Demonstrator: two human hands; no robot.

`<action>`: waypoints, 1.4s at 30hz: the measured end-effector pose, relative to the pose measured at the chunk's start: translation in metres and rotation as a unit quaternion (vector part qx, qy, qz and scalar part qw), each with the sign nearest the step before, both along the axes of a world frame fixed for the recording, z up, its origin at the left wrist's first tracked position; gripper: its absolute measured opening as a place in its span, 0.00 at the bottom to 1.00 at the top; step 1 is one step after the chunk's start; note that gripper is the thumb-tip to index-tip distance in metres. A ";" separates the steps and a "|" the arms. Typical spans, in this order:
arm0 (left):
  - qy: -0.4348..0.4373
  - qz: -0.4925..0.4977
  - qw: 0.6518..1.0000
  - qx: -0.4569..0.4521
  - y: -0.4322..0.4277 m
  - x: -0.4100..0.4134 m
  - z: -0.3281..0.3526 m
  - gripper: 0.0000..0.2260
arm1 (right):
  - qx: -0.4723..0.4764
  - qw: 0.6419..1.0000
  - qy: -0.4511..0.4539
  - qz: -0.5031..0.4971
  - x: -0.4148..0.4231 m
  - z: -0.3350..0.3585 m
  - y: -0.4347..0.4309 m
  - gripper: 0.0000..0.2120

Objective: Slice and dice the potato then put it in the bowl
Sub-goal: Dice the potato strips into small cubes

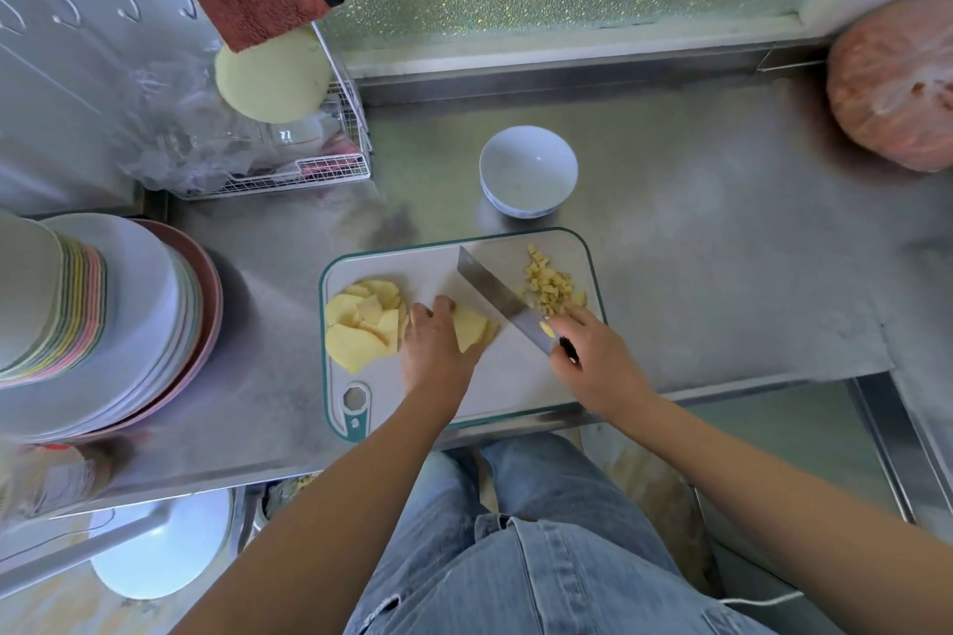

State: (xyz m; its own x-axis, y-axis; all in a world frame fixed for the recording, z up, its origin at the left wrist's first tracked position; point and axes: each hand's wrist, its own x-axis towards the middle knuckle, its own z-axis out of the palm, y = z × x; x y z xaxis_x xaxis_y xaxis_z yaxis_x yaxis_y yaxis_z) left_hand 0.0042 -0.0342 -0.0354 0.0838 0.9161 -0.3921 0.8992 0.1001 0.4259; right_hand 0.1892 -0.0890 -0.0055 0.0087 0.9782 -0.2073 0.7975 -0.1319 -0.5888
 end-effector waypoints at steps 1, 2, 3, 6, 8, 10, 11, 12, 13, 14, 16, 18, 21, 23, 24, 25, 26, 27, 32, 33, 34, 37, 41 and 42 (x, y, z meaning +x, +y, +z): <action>-0.003 0.008 1.000 0.002 0.000 0.002 0.001 0.26 | -0.008 1.000 -0.002 -0.008 0.000 -0.001 -0.003 0.11; -0.006 0.016 1.000 0.000 -0.001 0.004 0.002 0.26 | -0.016 1.000 -0.001 -0.013 -0.001 -0.002 -0.006 0.11; -0.007 0.026 1.000 -0.006 -0.001 0.006 0.002 0.27 | -0.023 1.000 0.005 -0.015 -0.004 -0.003 -0.008 0.12; -0.014 0.055 0.998 -0.023 -0.003 0.010 0.005 0.26 | -0.036 0.999 0.029 -0.007 -0.014 -0.003 -0.011 0.12; -0.029 0.072 0.997 -0.031 -0.004 0.009 0.006 0.24 | -0.040 0.998 0.039 0.000 -0.020 -0.004 -0.012 0.12; -0.046 0.091 0.994 -0.044 -0.005 0.007 0.004 0.22 | -0.038 0.998 0.052 -0.007 -0.024 -0.005 -0.011 0.09; -0.055 0.101 0.992 -0.051 -0.005 0.007 0.004 0.21 | -0.034 0.998 0.058 -0.013 -0.026 -0.005 -0.009 0.08; -0.062 0.111 0.990 -0.057 -0.006 0.007 0.004 0.20 | -0.028 0.997 0.064 -0.016 -0.027 -0.006 -0.007 0.06; -0.069 0.121 0.988 -0.062 -0.008 0.009 0.004 0.20 | -0.026 0.997 0.068 -0.016 -0.028 -0.007 -0.004 0.06; -0.074 0.131 0.986 -0.069 -0.010 0.011 0.004 0.20 | -0.024 0.997 0.071 -0.011 -0.029 -0.008 0.000 0.06; -0.082 0.148 0.982 -0.079 -0.013 0.014 0.003 0.19 | -0.030 0.997 0.070 -0.002 -0.029 -0.009 0.007 0.07; -0.085 0.159 0.980 -0.080 -0.014 0.014 0.002 0.18 | -0.035 0.997 0.062 -0.003 -0.027 -0.009 0.013 0.08; -0.089 0.155 0.981 -0.073 -0.011 0.009 0.002 0.17 | -0.044 0.998 0.052 -0.005 -0.021 -0.007 0.014 0.05; -0.086 0.142 0.984 -0.067 -0.010 0.006 0.002 0.18 | -0.068 0.997 0.028 0.018 -0.019 -0.004 0.011 0.03; -0.085 0.130 0.986 -0.062 -0.010 0.005 0.001 0.19 | -0.086 0.996 0.011 0.029 -0.019 -0.003 0.009 0.05; -0.083 0.115 0.988 -0.056 -0.010 0.004 0.000 0.20 | -0.107 0.994 -0.001 0.032 -0.019 -0.002 0.008 0.05; -0.080 0.100 0.990 -0.051 -0.011 0.004 0.000 0.20 | -0.120 0.992 -0.010 0.032 -0.019 -0.001 0.008 0.06; -0.077 0.088 0.992 -0.046 -0.012 0.004 -0.001 0.19 | -0.123 0.992 -0.021 0.033 -0.019 0.000 0.008 0.05; -0.051 0.052 0.997 -0.031 -0.013 0.003 0.000 0.19 | -0.065 0.994 -0.078 0.049 -0.021 0.008 0.007 0.04; -0.046 0.044 0.998 -0.028 -0.013 0.003 0.000 0.19 | -0.056 0.994 -0.082 0.052 -0.022 0.010 0.006 0.03; -0.043 0.039 0.998 -0.027 -0.013 0.002 0.001 0.18 | -0.051 0.994 -0.084 0.055 -0.022 0.012 0.006 0.03; -0.042 0.045 0.998 -0.025 -0.011 0.000 0.002 0.17 | -0.053 0.993 -0.082 0.073 -0.024 0.016 0.004 0.05; -0.061 0.072 0.995 -0.012 -0.005 0.001 0.003 0.15 | -0.063 0.990 -0.096 0.084 -0.026 0.013 0.004 0.03; -0.062 0.075 0.995 -0.010 -0.004 0.002 0.002 0.14 | -0.064 0.989 -0.099 0.086 -0.026 0.013 0.005 0.03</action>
